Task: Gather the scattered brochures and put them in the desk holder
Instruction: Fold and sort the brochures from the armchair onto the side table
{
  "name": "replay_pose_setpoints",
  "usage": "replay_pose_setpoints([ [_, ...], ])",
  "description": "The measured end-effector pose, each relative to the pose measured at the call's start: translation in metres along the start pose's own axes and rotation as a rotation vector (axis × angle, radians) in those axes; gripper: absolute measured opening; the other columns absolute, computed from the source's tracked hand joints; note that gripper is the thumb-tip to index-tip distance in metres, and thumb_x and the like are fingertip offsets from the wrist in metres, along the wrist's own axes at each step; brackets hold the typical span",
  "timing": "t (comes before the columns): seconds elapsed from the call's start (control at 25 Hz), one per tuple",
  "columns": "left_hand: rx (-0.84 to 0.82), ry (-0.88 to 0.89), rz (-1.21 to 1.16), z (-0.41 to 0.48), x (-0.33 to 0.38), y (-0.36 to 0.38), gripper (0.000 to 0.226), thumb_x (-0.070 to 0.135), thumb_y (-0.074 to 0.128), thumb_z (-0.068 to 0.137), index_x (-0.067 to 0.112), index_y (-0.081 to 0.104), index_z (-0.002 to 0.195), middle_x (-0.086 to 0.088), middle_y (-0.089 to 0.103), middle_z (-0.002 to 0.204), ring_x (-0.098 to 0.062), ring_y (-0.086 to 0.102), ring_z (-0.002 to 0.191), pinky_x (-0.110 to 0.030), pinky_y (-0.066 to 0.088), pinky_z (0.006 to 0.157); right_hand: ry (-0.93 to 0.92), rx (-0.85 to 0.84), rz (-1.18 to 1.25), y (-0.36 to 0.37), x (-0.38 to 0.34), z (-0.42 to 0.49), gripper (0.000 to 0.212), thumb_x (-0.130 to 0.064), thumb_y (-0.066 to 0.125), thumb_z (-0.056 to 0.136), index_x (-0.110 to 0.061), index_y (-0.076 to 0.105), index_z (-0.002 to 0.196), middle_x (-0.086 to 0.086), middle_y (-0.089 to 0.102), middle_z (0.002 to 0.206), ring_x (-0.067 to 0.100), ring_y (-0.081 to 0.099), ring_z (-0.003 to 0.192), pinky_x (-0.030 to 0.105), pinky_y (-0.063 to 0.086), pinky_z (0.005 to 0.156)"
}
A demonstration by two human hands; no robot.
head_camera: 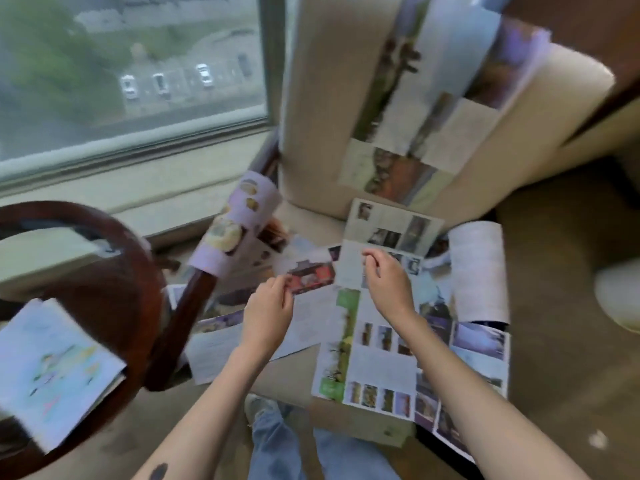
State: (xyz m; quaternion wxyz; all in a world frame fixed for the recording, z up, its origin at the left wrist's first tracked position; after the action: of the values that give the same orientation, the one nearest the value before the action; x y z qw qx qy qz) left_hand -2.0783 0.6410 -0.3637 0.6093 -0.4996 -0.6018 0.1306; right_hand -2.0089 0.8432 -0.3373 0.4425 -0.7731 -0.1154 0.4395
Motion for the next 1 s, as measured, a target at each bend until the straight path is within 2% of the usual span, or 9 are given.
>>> replay_pose_setpoints([
  [0.12,-0.133,0.0,0.031,0.007,0.028,0.059,0.023,0.015,0.039,0.095,0.009,0.057,0.109,-0.011,0.064,0.104,-0.029,0.057,0.097,-0.041,0.047,0.076,0.2,0.092,0.008,-0.046,0.093,-0.001,0.029,-0.02,0.036,0.099,-0.012,0.059,0.115,0.011,0.064,0.113,0.028,0.058,0.099,0.036,0.046,0.079],
  [0.24,-0.189,-0.049,0.007,0.026,0.046,0.104,0.027,0.016,0.039,0.094,0.01,0.055,0.115,-0.012,0.063,0.114,-0.028,0.057,0.101,-0.033,0.042,0.073,0.315,0.071,0.074,-0.057,0.154,0.004,0.028,-0.021,0.037,0.099,-0.014,0.055,0.119,0.009,0.06,0.12,0.024,0.056,0.105,0.033,0.045,0.081],
  [0.32,-0.213,-0.087,0.024,0.046,0.046,0.127,0.03,0.015,0.039,0.094,0.008,0.054,0.119,-0.014,0.062,0.117,-0.029,0.057,0.103,-0.031,0.039,0.074,0.362,0.04,0.085,-0.045,0.177,0.012,0.032,-0.021,0.037,0.099,-0.012,0.051,0.126,0.009,0.056,0.127,0.024,0.054,0.111,0.034,0.044,0.086],
  [0.48,-0.268,-0.219,0.076,0.074,0.023,0.172,0.041,0.014,0.038,0.094,0.004,0.042,0.134,-0.02,0.053,0.13,-0.035,0.052,0.116,-0.043,0.044,0.09,0.492,-0.074,0.011,0.009,0.211,0.032,0.041,-0.022,0.034,0.099,-0.007,0.038,0.137,0.013,0.046,0.136,0.03,0.048,0.119,0.039,0.042,0.091],
  [0.56,-0.307,-0.285,0.06,0.072,0.009,0.193,0.042,0.013,0.037,0.095,0.004,0.037,0.136,-0.021,0.052,0.131,-0.037,0.051,0.117,-0.045,0.044,0.092,0.559,-0.112,0.005,0.035,0.223,0.034,0.041,-0.021,0.034,0.098,-0.005,0.035,0.136,0.016,0.044,0.134,0.033,0.047,0.118,0.043,0.044,0.094],
  [0.72,-0.32,-0.354,-0.012,0.055,-0.004,0.219,0.031,0.014,0.036,0.097,0.003,0.044,0.125,-0.015,0.058,0.121,-0.031,0.056,0.106,-0.034,0.042,0.081,0.657,-0.113,-0.045,0.061,0.241,0.026,0.047,-0.02,0.036,0.097,-0.002,0.028,0.14,0.018,0.038,0.137,0.033,0.04,0.125,0.045,0.042,0.1],
  [0.88,-0.263,-0.385,-0.127,0.046,0.003,0.224,0.023,0.007,0.037,0.093,0.011,0.045,0.115,0.007,0.051,0.097,-0.02,0.05,0.089,-0.026,0.04,0.071,0.714,-0.11,0.009,0.067,0.25,0.017,0.049,-0.016,0.04,0.095,-0.003,0.026,0.14,0.02,0.043,0.135,0.036,0.046,0.121,0.048,0.042,0.099],
  [0.92,-0.255,-0.406,-0.143,0.046,0.004,0.223,0.024,0.006,0.037,0.093,0.011,0.045,0.115,0.003,0.052,0.097,-0.019,0.049,0.084,-0.029,0.042,0.068,0.743,-0.096,0.052,0.066,0.251,0.018,0.049,-0.014,0.04,0.094,-0.005,0.026,0.14,0.02,0.045,0.133,0.038,0.047,0.119,0.049,0.043,0.098],
  [1.0,-0.262,-0.45,-0.184,0.049,0.002,0.224,0.033,0.006,0.037,0.093,0.01,0.042,0.125,-0.009,0.057,0.113,-0.02,0.051,0.081,-0.034,0.045,0.071,0.795,-0.049,0.144,0.064,0.253,0.021,0.049,-0.011,0.042,0.094,-0.005,0.027,0.14,0.021,0.046,0.132,0.039,0.05,0.117,0.05,0.046,0.096],
])
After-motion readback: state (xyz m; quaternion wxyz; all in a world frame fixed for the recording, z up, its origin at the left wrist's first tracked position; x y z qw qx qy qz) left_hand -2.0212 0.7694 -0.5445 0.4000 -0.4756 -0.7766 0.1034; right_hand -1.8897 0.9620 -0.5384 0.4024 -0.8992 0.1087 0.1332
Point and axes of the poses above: each hand's wrist, its own z-axis towards the middle knuckle, its own y-axis out of the palm, x = y × z, the point moved 8 cm from there along z, towards the middle knuckle
